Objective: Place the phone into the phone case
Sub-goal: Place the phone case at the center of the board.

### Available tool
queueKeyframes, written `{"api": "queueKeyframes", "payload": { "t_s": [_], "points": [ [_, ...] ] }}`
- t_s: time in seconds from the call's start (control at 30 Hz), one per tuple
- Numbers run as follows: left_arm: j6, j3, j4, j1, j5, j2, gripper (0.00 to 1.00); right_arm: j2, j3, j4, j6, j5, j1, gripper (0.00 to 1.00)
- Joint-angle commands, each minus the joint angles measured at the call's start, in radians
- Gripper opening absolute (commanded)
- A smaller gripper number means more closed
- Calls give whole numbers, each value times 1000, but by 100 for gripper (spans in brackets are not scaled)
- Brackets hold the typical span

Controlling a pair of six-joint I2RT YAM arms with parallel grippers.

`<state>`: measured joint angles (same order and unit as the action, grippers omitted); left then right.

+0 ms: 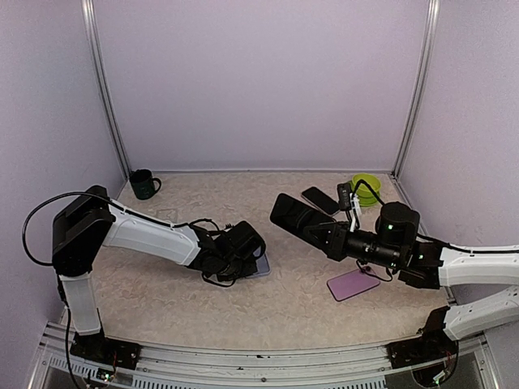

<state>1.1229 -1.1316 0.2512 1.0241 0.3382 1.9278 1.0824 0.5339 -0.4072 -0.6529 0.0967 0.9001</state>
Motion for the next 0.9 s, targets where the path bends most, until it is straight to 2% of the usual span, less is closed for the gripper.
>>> {"api": "queueKeyframes", "payload": {
  "t_s": [0.0, 0.37, 0.57, 0.87],
  "points": [
    [11, -20, -25, 11, -10, 13, 22, -27, -2, -44, 8, -6, -12, 0],
    [11, -45, -92, 28, -64, 44, 22, -109, 9, 9, 40, -54, -20, 0],
    [1, -49, -201, 42, -123, 66, 23, -176, 16, 71, 63, -89, -43, 0],
    [-94, -39, -166, 0, 5, -12, 34, -185, 5, 97, 54, -89, -64, 0]
  ]
}}
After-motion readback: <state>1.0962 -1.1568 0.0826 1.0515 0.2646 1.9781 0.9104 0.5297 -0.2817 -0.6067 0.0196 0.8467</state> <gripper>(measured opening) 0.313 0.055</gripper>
